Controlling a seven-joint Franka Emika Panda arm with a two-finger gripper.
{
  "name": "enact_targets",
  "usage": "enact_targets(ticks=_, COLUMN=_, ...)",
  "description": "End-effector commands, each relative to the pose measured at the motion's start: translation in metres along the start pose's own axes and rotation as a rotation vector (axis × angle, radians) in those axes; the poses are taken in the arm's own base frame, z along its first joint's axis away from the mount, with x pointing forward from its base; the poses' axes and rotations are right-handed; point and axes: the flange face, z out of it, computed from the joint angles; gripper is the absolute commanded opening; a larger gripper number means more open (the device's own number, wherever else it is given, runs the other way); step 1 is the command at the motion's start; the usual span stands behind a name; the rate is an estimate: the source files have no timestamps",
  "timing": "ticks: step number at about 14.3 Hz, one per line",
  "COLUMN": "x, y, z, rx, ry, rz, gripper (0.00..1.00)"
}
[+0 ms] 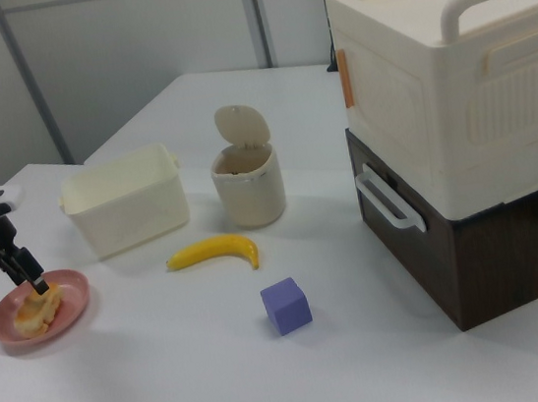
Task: Put the bread on a plate
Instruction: 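Lower the bread roll onto the plate and open the gripper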
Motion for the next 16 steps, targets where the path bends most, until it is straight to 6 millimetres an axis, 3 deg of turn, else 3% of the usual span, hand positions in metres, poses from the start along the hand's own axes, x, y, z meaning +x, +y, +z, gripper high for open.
enact_targets(ticks=1, x=0.024, y=0.037, z=-0.051, rx=-0.027, ry=-0.010, rz=0.030, gripper=1.00)
enact_targets(ticks=2, x=0.038, y=0.061, z=-0.078, rx=-0.012, ry=-0.003, rz=0.044, gripper=1.00)
enact_targets(ticks=4, x=0.066, y=0.102, z=-0.109, rx=-0.006, ry=-0.040, rz=0.058, gripper=1.00)
enact_targets(ticks=7, x=0.107, y=0.169, z=-0.127, rx=0.020, ry=-0.094, rz=0.076, gripper=1.00)
enact_targets(ticks=8, x=0.122, y=0.201, z=-0.134, rx=0.022, ry=-0.105, rz=0.068, gripper=1.00)
enact_targets(ticks=10, x=0.138, y=0.239, z=-0.147, rx=0.022, ry=-0.117, rz=0.050, gripper=1.00)
enact_targets(ticks=12, x=0.147, y=0.274, z=-0.154, rx=0.022, ry=-0.138, rz=0.011, gripper=1.00)
enact_targets(ticks=16, x=0.166, y=0.314, z=-0.159, rx=0.037, ry=-0.113, rz=-0.062, gripper=1.00)
